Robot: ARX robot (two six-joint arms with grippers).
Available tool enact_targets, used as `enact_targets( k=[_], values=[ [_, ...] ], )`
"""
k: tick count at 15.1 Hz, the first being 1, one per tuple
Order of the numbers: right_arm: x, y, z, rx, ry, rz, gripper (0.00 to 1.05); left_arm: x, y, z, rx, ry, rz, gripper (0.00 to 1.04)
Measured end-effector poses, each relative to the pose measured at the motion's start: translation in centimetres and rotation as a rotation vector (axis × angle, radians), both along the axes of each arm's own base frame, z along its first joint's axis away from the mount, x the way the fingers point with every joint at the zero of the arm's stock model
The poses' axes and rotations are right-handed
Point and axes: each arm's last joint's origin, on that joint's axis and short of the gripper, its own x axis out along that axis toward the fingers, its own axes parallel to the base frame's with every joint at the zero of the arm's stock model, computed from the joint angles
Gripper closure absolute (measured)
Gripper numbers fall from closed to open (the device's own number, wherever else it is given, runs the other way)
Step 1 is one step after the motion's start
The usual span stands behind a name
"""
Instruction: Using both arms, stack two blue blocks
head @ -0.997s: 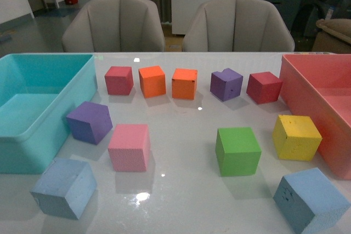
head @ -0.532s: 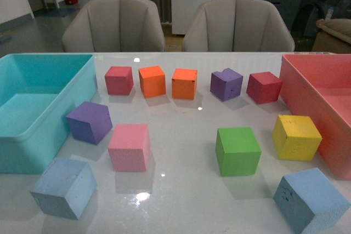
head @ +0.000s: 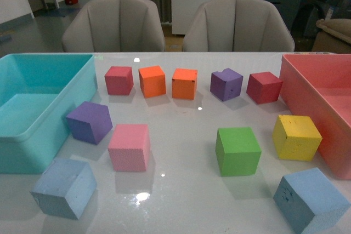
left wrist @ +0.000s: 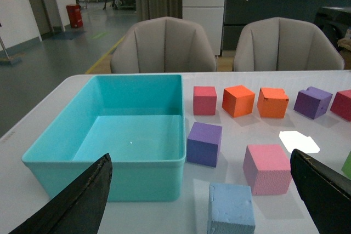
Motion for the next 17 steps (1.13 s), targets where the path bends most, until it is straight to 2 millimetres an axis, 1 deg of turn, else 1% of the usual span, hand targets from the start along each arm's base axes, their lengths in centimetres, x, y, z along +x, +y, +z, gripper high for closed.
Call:
enact_targets(
  k=[17],
  values=[
    [0.0,0.0,0.0,0.0,0.0,0.0,0.06,0.0,0.0,0.0,0.0,0.0,0.0,0.07]
  ],
)
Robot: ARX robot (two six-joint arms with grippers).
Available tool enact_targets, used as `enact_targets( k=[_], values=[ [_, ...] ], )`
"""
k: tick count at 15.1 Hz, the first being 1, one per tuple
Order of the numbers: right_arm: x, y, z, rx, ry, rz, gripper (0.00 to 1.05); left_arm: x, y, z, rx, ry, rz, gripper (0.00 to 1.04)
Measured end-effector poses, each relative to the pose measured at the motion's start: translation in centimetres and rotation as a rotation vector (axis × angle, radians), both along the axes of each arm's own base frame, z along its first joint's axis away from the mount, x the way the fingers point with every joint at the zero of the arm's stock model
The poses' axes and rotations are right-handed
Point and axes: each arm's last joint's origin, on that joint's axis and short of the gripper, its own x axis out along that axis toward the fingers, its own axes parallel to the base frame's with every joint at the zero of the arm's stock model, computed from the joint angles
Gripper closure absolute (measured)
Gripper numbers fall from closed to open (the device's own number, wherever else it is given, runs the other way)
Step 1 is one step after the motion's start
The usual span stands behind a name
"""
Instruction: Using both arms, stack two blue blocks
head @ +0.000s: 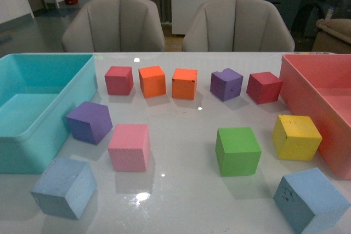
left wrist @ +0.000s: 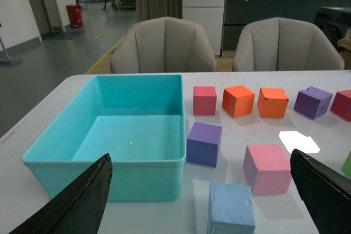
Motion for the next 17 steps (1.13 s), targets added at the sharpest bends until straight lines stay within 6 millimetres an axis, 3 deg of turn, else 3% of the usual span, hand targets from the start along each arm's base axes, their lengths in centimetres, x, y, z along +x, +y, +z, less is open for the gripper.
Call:
enact_targets(
  k=[4,5,6,8,10,11,13,17],
  values=[
    [0.0,0.0,-0.1,0.007,0.018,0.007,0.06,0.0,0.0,0.0,0.0,0.0,0.0,0.07],
    [0.2,0.0,-0.2,0.064,0.163,0.064,0.06,0.0,0.0,0.0,0.0,0.0,0.0,0.07],
    [1.1,-0.1,0.8,0.117,0.211,0.086,0.06,0.0,0.0,0.0,0.0,0.0,0.0,0.07],
    [5.1,0.2,6.3,0.148,0.138,0.107,0.06,0.0,0.0,0.0,0.0,0.0,0.0,0.07],
    [8.9,1.0,7.0,0.141,0.249,0.115,0.06,0.0,0.0,0.0,0.0,0.0,0.0,0.07],
    [11.0,1.5,6.0,0.137,0.358,0.12,0.06,0.0,0.0,0.0,0.0,0.0,0.0,0.07],
    [13.4,2.3,3.1,0.108,0.531,0.125,0.06,0.0,0.0,0.0,0.0,0.0,0.0,0.07],
    [14.6,3.7,-1.9,0.037,0.681,0.136,0.06,0.0,0.0,0.0,0.0,0.0,0.0,0.07]
  ],
)
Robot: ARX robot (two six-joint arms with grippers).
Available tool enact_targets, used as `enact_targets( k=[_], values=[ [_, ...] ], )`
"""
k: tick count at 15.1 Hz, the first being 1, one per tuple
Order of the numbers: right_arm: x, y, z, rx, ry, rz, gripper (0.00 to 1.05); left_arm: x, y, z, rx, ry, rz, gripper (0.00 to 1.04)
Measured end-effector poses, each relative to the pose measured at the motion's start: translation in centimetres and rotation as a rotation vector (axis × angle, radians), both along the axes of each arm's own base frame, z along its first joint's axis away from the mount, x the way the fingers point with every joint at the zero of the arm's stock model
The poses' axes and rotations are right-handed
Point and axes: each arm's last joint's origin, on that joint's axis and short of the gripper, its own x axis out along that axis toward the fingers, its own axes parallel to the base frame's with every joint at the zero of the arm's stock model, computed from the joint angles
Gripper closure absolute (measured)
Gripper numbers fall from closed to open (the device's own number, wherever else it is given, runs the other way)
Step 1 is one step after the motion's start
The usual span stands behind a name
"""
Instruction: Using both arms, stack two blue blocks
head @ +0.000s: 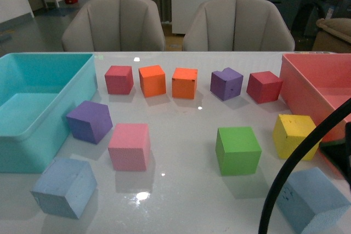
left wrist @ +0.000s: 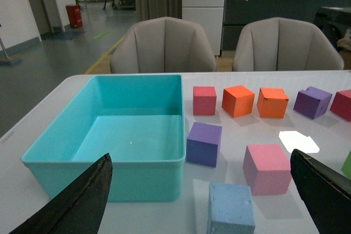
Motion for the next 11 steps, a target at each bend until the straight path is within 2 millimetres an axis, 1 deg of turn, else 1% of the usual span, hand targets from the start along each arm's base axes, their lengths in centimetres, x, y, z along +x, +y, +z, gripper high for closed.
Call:
enact_targets(
  k=[3,4,7,11],
  values=[
    [0.6,0.6,-2.7,-0.015,0.082,0.016,0.06,0.0,0.0,0.0,0.0,0.0,0.0,0.07],
    [0.6,0.8,-3.3,-0.015,0.104,0.026,0.06,0.0,0.0,0.0,0.0,0.0,0.0,0.07],
    [0.9,1.8,-4.3,-0.022,0.125,0.057,0.06,0.0,0.0,0.0,0.0,0.0,0.0,0.07],
    [1.5,2.0,-6.0,-0.039,0.165,0.043,0.06,0.0,0.0,0.0,0.0,0.0,0.0,0.07]
  ],
)
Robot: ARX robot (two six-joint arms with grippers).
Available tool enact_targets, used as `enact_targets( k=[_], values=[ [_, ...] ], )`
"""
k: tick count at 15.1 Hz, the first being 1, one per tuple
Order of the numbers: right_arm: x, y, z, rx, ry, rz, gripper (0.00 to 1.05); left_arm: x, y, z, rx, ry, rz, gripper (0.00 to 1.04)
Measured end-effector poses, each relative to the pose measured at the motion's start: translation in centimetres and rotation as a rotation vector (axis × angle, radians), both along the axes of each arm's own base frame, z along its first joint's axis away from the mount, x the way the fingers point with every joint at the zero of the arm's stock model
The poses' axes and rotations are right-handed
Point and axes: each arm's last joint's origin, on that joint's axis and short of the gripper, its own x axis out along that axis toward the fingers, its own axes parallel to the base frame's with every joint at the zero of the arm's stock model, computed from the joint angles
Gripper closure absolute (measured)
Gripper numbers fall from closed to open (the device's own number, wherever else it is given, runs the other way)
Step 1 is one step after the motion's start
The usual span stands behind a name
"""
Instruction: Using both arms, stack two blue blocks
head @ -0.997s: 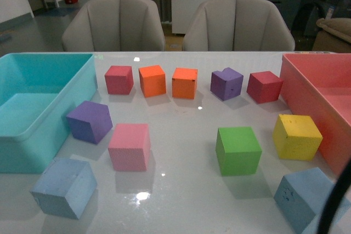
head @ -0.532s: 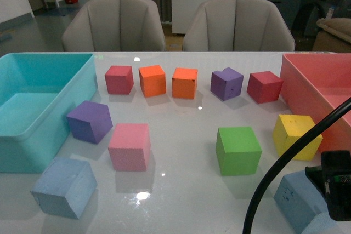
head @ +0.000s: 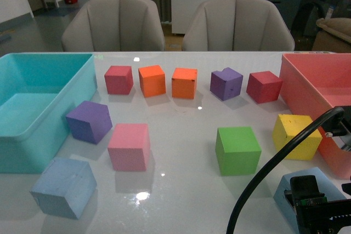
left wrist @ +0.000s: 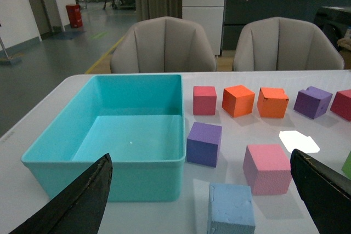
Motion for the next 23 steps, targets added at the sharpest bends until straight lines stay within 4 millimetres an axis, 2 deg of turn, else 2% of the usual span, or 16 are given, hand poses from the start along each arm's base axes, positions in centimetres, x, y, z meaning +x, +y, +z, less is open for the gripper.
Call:
enact_targets(
  k=[8,9,11,13,15,16,17,19,23],
  values=[
    [1.3,0.0,-3.0,-0.007,0.057,-0.004,0.08,0.0,0.0,0.0,0.0,0.0,0.0,0.07],
    [1.2,0.0,-3.0,-0.002,0.036,-0.003,0.27,0.0,0.0,0.0,0.0,0.0,0.0,0.07],
    [0.2,-0.3,-2.7,0.008,0.046,-0.001,0.48,0.0,0.0,0.0,0.0,0.0,0.0,0.07],
    [-0.3,-0.9,-1.5,0.026,0.027,-0.008,0.56,0.0,0.0,0.0,0.0,0.0,0.0,0.07],
    [-1.0,-1.3,0.9,0.059,-0.016,0.0,0.58,0.0,0.0,0.0,0.0,0.0,0.0,0.07],
    [-1.3,-1.4,2.4,0.077,-0.05,0.009,0.59,0.0,0.0,0.0,0.0,0.0,0.0,0.07],
    [-1.1,-0.7,6.3,0.11,-0.154,0.025,0.59,0.0,0.0,0.0,0.0,0.0,0.0,0.07],
    [1.2,1.1,8.5,0.133,-0.217,0.028,0.59,0.0,0.0,0.0,0.0,0.0,0.0,0.07],
    [8.3,6.2,8.9,0.149,-0.194,0.016,0.59,0.0,0.0,0.0,0.0,0.0,0.0,0.07]
  ],
)
